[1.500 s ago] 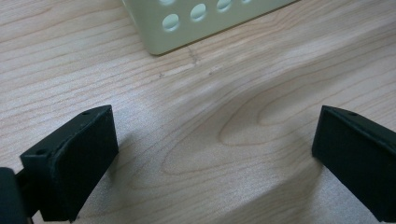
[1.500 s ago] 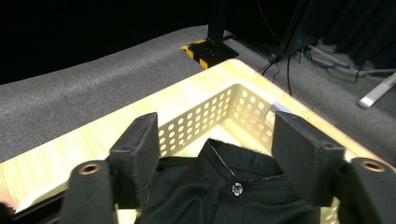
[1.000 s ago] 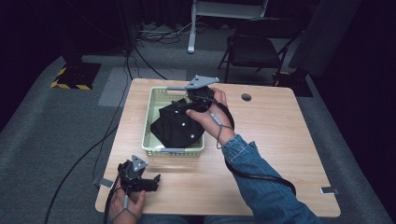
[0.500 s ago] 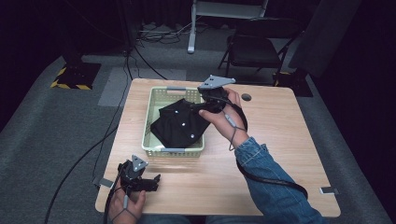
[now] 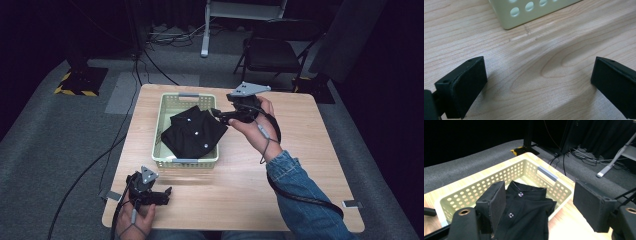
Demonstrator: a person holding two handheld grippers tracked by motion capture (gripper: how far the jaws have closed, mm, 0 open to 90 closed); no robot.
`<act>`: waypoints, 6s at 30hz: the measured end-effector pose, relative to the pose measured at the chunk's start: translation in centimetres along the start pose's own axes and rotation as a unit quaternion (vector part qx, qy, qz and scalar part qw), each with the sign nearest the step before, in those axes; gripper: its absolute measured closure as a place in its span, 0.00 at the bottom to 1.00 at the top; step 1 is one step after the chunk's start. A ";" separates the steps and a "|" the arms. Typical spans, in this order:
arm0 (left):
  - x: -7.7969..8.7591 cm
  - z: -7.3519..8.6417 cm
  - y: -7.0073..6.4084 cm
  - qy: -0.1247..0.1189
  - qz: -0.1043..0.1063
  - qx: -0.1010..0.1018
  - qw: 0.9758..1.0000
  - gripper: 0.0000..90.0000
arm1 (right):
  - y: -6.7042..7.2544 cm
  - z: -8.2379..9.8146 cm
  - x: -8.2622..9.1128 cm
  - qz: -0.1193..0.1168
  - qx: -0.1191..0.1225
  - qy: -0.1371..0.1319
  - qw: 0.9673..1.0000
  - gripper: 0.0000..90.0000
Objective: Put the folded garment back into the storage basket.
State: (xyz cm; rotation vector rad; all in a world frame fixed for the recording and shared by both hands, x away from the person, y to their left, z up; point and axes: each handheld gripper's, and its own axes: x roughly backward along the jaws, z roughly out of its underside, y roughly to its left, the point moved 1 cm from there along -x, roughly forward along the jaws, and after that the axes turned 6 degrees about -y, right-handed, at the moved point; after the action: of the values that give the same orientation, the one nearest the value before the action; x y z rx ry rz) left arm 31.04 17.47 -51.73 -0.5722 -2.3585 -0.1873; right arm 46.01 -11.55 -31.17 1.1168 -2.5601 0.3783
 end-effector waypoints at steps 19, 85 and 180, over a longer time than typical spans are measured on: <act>0.0 0.0 0.0 -0.001 0.000 0.000 1.000 0.00 | -2.6 1.9 2.3 0.024 -0.013 0.007 1.000 0.29; -0.1 -0.1 0.0 -0.001 -0.002 0.003 1.000 0.00 | -10.2 8.7 11.9 0.109 -0.069 0.026 0.991 0.28; -0.1 -0.1 0.0 -0.001 0.000 0.001 1.000 0.00 | -13.8 24.8 17.3 0.165 -0.148 0.107 0.969 0.24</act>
State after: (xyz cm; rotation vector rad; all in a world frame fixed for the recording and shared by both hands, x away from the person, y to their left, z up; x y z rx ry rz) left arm 31.13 17.41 -51.74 -0.5711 -2.3605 -0.1854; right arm 40.63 -41.06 -45.50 0.5161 -2.4988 0.1715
